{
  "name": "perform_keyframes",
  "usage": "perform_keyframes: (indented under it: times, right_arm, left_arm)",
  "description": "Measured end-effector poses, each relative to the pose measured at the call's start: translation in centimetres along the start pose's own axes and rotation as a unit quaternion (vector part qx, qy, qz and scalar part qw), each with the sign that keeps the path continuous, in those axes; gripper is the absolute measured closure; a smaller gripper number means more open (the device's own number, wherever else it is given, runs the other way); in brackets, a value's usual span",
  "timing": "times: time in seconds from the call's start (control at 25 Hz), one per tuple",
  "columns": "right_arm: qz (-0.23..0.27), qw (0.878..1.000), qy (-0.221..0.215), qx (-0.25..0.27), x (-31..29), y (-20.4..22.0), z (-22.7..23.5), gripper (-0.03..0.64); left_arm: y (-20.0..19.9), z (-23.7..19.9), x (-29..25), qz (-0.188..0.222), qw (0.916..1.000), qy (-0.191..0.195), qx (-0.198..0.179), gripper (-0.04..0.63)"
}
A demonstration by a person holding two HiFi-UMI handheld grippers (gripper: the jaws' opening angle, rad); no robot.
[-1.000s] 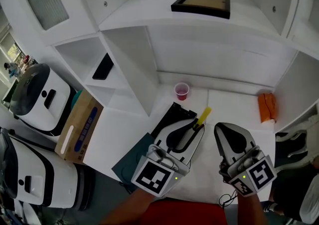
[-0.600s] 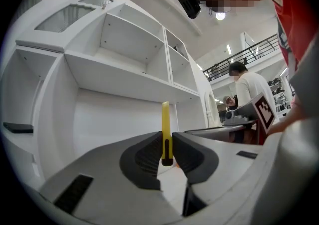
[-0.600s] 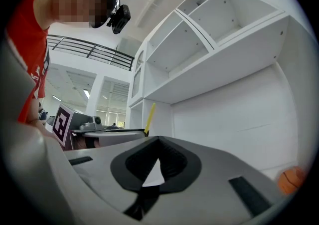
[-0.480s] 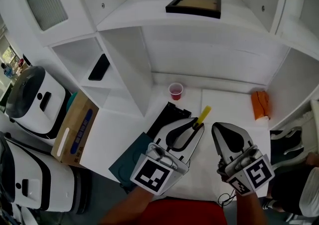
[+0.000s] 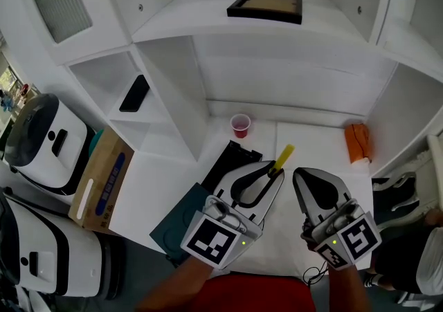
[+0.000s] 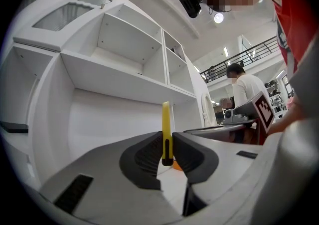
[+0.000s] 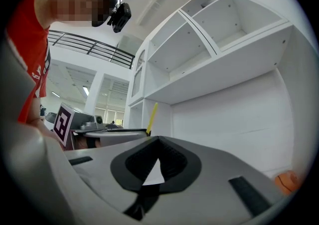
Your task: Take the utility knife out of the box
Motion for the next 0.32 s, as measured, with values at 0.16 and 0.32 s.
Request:
perform_keyframes:
  times: [0.16,0.32]
  right_arm:
    - [-0.001,1.0,0.002,0.0,0.05,-0.09,-0.05,0.618]
    - [-0.003,1.0,0.004,0.001,0.02,-0.06,-0.05,0.618]
  left_arm:
    - [-0.14,-0.07,0.01,0.002,1.0,0.001,-0.002,0.509]
    - [-0.14,-0.14,0.07,0.002,1.0,0.0,-0.002,0.509]
Point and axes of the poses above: the fingertips, and each gripper's own axes: x backward along the fingers, z to its right, y out of its underside, the point moved 9 cm from there along x, backward along the fingers, and after that the axes turned 15 degrees about -y, right-handed, at the moved point
